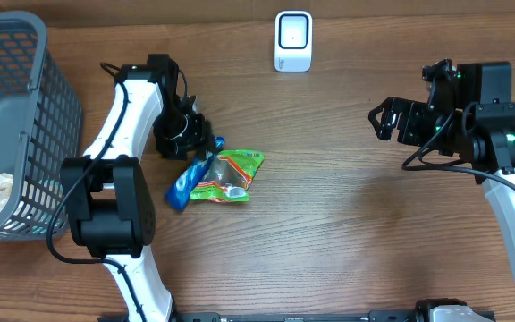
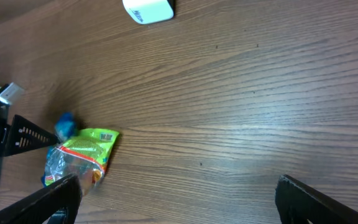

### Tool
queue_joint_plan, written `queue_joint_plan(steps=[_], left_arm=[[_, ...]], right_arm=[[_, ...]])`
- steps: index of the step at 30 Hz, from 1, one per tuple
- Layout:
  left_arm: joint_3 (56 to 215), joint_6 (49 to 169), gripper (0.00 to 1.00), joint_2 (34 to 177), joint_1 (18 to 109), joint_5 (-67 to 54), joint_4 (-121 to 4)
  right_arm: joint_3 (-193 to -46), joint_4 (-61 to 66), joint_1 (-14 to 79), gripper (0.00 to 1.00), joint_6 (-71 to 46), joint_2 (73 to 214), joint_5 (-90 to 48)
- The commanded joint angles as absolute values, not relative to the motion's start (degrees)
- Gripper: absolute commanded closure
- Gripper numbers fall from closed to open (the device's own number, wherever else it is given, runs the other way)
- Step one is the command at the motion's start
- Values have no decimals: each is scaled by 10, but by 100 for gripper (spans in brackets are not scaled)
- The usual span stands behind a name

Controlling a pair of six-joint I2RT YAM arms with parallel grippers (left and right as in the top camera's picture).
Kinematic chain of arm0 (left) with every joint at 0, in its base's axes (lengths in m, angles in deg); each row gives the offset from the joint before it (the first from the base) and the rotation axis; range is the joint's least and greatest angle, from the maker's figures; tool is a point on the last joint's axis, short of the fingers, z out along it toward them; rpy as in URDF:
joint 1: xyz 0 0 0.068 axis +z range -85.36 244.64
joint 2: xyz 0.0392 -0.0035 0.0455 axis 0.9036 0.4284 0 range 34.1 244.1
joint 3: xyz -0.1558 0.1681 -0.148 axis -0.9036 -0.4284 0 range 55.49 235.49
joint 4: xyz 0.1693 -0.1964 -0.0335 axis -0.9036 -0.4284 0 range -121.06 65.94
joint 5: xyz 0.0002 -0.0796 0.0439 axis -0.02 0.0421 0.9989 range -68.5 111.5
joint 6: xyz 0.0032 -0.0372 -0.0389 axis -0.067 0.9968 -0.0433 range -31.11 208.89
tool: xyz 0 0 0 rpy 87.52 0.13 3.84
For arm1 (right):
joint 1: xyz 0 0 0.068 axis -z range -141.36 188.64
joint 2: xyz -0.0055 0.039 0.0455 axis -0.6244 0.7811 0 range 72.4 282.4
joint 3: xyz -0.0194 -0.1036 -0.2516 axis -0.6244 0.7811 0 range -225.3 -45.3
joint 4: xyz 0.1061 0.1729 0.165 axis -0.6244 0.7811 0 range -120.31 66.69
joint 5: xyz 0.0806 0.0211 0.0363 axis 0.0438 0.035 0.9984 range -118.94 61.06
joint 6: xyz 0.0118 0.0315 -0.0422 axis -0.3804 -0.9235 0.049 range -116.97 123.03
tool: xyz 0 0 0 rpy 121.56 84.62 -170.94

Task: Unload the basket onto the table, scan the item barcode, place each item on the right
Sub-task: 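Place the Oreo pack beside the chip bag with the left gripper, then grasp the tissue-wrapped bread in the basket with the left gripper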

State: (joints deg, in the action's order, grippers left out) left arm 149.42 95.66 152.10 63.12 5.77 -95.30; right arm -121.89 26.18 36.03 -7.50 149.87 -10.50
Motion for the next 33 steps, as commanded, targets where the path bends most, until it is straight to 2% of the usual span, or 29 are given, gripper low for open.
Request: queue_joint_plan(steps=[1, 8, 11, 14, 16, 23, 27, 33], left_arm=[[1576, 948, 0, 1502, 637, 35, -984], [1928, 934, 0, 1466, 703, 42, -1115], [2061, 958, 0, 1432, 761, 106, -1144], [2111, 995, 0, 1397, 843, 195, -1185], [2107, 1007, 0, 1379, 907, 230, -1209], [1995, 1057, 1, 1351, 1095, 231, -1208], [1885, 1057, 0, 1355, 1143, 234, -1160], [1724, 1056, 0, 1360, 1145, 234, -1059]], right_arm=[[-1224, 257, 363, 0, -77, 1499, -113], [-1224, 254, 364, 0, -76, 1499, -113], [-1224, 252, 364, 0, -76, 1499, -113], [-1224, 252, 363, 0, -77, 1499, -113], [-1224, 252, 363, 0, -76, 1499, -113], [-1224, 254, 363, 0, -76, 1499, -113], [-1224, 254, 363, 0, -76, 1499, -113], [-1224, 255, 363, 0, -76, 1499, -113]])
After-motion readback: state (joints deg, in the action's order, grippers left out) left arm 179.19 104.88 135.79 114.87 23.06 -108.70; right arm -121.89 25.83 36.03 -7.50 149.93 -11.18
